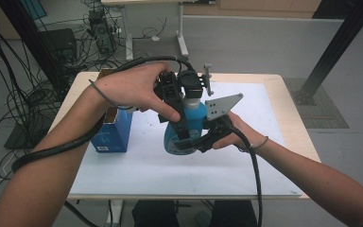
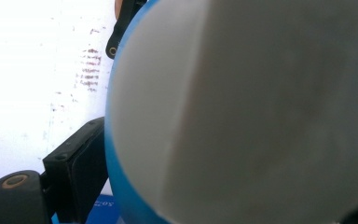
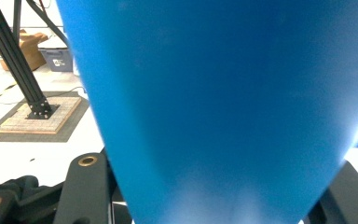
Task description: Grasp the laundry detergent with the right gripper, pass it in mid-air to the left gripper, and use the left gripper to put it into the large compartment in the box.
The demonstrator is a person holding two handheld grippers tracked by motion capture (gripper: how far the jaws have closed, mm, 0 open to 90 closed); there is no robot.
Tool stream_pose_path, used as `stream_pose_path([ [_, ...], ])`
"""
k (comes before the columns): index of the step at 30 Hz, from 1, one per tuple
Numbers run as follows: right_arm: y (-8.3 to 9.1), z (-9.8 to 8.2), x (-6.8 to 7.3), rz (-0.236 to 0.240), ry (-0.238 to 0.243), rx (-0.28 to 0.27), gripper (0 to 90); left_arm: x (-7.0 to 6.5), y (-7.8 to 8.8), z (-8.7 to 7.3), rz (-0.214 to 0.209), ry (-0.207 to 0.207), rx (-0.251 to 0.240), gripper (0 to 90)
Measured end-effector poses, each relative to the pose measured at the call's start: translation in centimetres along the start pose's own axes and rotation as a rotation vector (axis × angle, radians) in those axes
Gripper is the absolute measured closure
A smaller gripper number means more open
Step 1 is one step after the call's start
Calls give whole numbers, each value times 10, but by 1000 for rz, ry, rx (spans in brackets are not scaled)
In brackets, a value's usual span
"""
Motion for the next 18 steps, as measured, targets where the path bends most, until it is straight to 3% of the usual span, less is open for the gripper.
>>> stream_pose_path([
  [18,0,0,-1,-4,-2,0,410,-1,1,-1,-1,1,-2,111],
])
Point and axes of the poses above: each handheld gripper's, and its own axes: y roughly backward along the jaws, z roughly out of its top, x roughly to its left, the point moved 4 cm from there along -y, roughly forward along the jaws, and after that the axes turned 8 degrees about -z, right-handed, at the moved point
